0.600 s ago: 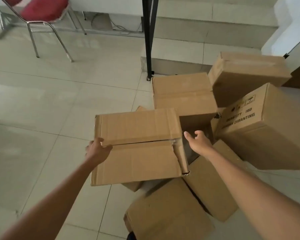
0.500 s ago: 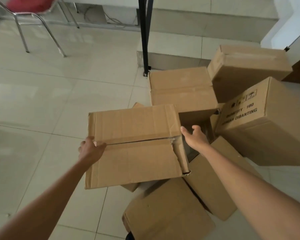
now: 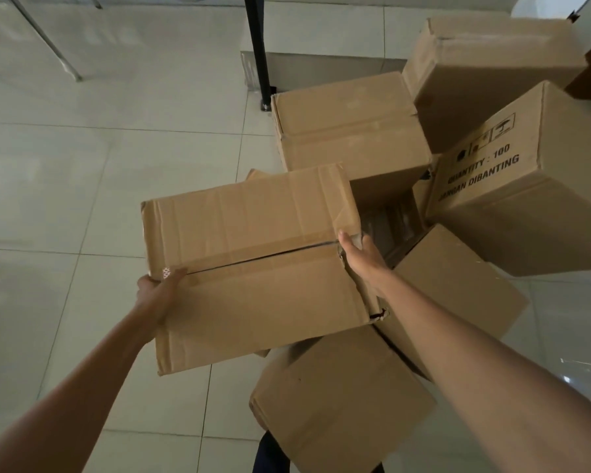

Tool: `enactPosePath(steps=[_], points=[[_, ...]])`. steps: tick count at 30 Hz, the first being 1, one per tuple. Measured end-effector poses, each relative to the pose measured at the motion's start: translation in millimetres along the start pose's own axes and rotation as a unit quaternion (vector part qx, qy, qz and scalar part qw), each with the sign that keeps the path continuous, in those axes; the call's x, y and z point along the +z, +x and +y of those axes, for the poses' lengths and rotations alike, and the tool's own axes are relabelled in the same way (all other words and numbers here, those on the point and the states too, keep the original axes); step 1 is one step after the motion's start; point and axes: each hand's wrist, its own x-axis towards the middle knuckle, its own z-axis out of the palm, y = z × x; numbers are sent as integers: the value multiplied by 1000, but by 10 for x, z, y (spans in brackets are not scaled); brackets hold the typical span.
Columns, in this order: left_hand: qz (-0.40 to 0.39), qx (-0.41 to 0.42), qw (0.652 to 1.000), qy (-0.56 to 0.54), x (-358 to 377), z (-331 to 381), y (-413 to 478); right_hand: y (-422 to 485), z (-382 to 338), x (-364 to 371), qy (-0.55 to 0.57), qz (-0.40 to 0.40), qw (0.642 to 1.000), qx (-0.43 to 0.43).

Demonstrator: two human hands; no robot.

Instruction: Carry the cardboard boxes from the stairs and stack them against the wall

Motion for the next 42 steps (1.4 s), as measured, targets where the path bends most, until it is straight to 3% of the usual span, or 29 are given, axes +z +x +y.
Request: enactPosePath(steps=[6, 11, 21, 26, 32, 38, 42], points=[[-23, 18, 999, -26, -207, 38, -470, -427, 94, -177, 24, 42, 999, 21], [-18, 99, 994, -28, -386, 264, -986, -1022, 149, -467, 62, 115, 991, 10], [-132, 227, 965, 26, -561, 779, -1581, -2268, 170, -1348, 117, 225, 967, -13], [-127, 243, 961, 32, -441, 882, -1789, -2666, 349, -1641, 184, 238, 953, -23], [-138, 272, 952, 38, -569, 1020, -3078, -2897, 803, -2031, 268, 254, 928, -56], [-165, 293, 942, 18, -594, 863, -3685, -3509, 1161, -2238, 273, 282, 916, -78], [-171, 316, 931, 69, -545, 742, -3868, -3987, 1333, -2241, 260, 244, 931, -82]])
